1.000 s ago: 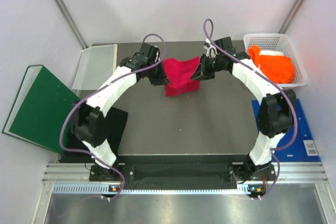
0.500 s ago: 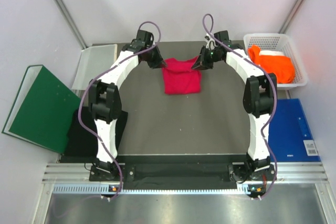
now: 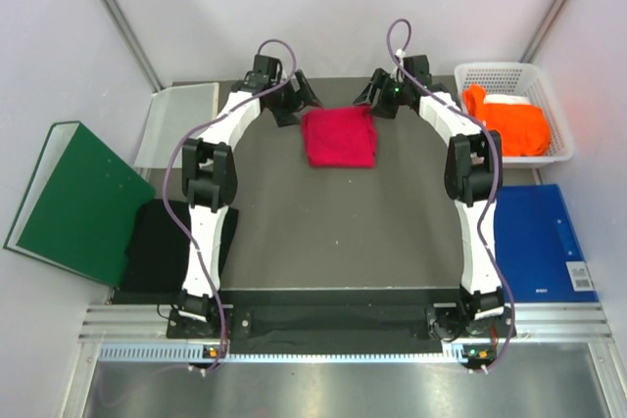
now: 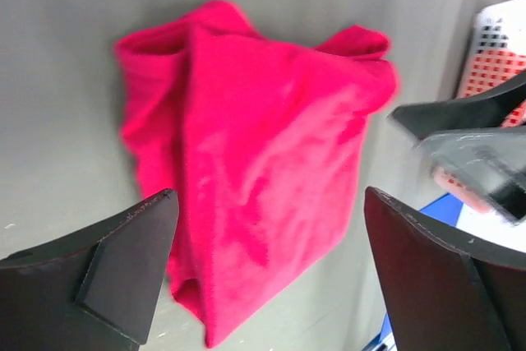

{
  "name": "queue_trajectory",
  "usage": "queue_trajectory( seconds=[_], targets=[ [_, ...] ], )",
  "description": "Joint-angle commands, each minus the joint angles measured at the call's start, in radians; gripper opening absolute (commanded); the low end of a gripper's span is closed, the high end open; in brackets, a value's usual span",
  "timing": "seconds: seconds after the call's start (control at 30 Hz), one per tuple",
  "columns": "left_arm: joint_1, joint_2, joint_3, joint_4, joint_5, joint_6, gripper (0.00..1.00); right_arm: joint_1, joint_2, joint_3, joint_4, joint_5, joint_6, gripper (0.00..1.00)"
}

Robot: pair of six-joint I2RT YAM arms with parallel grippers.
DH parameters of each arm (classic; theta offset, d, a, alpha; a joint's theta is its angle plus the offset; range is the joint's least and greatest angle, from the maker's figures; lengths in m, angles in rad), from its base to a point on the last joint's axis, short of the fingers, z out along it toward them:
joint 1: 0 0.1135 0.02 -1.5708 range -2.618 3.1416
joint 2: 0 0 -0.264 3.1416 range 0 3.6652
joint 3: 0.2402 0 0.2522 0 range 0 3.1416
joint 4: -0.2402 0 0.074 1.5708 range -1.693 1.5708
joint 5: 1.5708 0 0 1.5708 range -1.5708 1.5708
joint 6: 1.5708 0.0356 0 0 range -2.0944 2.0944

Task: Fold and stack the t-shirts
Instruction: Fold the long partially folded tshirt into a neat square, then smooth out wrinkles on the folded tshirt

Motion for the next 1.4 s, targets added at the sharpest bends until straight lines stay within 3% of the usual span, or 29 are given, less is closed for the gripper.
queue_trajectory(
  seconds=[0.0,0.23,0.37,0.53,0.77,1.03,1.37],
  targets=[
    [0.022,-0.152,-0.12,0.057,-0.013,0.024,0.99,-0.015,-0.133,-0.074,0.183,0.108,0.007,0.74],
    [0.022,-0.284,-0.361,0.057,0.019,0.045,0.99,-0.027,-0.317,-0.311,0.132,0.108,-0.026,0.79],
    [0.021,-0.35,-0.517,0.146,0.061,0.024,0.99,-0.029,-0.377,-0.459,0.148,0.08,-0.028,0.79],
    [0.004,-0.362,-0.597,0.279,0.088,-0.003,0.99,-0.026,-0.398,-0.594,0.221,0.033,0.018,0.77],
    [-0.03,-0.31,-0.556,0.393,0.094,-0.045,0.98,-0.018,-0.383,-0.594,0.205,0.007,0.01,0.76],
    [-0.059,-0.192,-0.421,0.34,0.117,-0.06,0.97,-0.018,-0.354,-0.534,0.178,-0.021,0.003,0.76],
    [-0.061,-0.281,-0.514,0.356,0.019,-0.04,0.99,-0.009,-0.354,-0.387,0.16,-0.075,0.033,0.76]
  ],
)
